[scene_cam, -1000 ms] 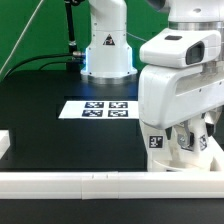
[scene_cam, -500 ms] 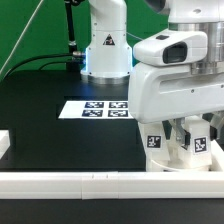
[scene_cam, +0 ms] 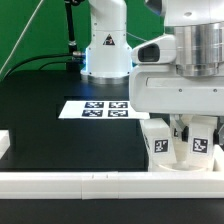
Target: Assemble stool
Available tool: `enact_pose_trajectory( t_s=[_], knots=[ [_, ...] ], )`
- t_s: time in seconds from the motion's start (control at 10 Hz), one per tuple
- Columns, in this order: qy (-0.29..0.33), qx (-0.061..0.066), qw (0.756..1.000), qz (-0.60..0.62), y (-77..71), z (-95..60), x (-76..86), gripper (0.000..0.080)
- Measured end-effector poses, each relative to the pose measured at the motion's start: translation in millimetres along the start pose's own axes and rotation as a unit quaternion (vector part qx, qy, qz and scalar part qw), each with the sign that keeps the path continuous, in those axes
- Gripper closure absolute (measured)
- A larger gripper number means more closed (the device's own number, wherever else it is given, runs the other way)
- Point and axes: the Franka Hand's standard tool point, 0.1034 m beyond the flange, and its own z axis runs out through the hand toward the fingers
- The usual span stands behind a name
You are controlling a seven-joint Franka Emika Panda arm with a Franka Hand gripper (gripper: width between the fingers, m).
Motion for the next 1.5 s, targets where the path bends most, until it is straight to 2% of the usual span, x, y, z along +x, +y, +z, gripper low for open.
enact_pose_trajectory(
  t_s=[0.3,0.6,0.8,0.9,1.0,1.1,1.2,1.5],
  knots=[
    [-0.001,0.002,0.996,0.086,0.1,-0.1,0.4,0.0462],
    [-0.006,0.005,0.982,0.187,0.2,-0.6,0.6,0.0462],
    [-0.020,0.015,0.937,0.347,1.9,-4.3,5.4,0.0462],
    [-0.025,0.025,0.905,0.425,2.0,-2.7,5.2,0.0462],
    [-0.030,0.051,0.860,0.507,1.5,0.1,6.1,0.0462],
    [-0.036,0.072,0.830,0.552,0.8,0.8,6.1,0.0462],
    [-0.040,0.074,0.810,0.580,-0.2,1.0,5.3,0.0462],
    [-0.047,0.074,0.772,0.630,-1.0,0.7,5.1,0.0462]
  ],
)
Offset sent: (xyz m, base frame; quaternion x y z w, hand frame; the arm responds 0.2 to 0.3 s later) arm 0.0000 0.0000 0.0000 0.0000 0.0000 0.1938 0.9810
